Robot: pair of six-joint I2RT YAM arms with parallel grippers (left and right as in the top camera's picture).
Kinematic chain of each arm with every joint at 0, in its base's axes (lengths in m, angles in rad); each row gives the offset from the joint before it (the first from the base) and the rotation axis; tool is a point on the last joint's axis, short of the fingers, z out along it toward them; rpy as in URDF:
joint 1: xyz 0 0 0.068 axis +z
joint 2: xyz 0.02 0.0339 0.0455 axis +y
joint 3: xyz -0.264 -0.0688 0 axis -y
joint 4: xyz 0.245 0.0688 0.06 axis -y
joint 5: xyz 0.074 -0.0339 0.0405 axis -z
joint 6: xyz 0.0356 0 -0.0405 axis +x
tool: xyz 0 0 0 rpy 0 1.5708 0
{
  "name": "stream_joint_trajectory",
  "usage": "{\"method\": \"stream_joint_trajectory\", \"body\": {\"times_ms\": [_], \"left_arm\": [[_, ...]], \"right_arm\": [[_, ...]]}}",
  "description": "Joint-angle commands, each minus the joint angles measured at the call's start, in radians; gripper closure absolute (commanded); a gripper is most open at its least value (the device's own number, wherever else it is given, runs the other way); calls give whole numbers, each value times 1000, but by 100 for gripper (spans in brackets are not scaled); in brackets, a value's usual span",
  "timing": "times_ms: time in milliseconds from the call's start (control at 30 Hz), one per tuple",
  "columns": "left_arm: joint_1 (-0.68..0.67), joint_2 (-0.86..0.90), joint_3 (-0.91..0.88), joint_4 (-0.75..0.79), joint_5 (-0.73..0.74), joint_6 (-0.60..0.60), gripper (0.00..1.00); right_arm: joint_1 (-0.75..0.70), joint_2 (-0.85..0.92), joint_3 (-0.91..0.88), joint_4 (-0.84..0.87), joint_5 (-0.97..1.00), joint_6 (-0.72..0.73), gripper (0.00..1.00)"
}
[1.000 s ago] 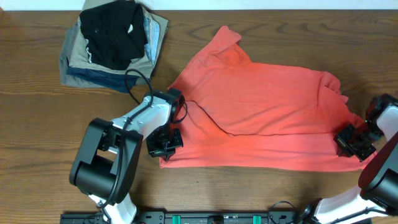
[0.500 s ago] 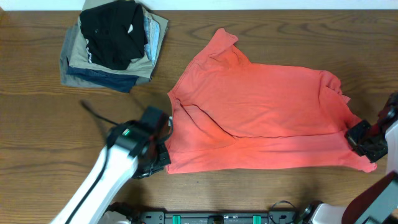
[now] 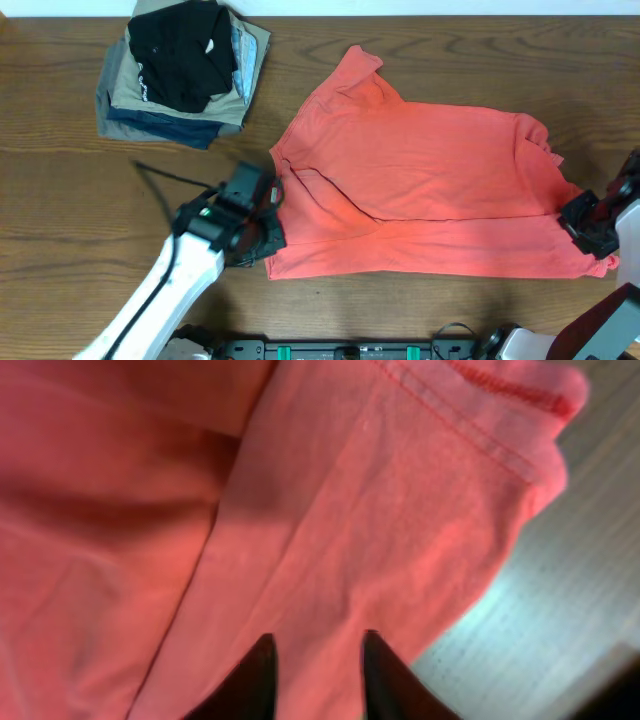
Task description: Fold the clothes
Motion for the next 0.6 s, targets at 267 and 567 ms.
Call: {"method": "stream_joint_trajectory", "body": {"times_ms": [267, 567], "left_arm": [[-101, 346, -2, 152, 101, 50, 93], [-104, 519, -2, 196, 102, 49, 93]], "right_arm": [[-6, 15, -164, 190, -52, 41, 98], [-6, 61, -166, 201, -44, 27, 95]]}}
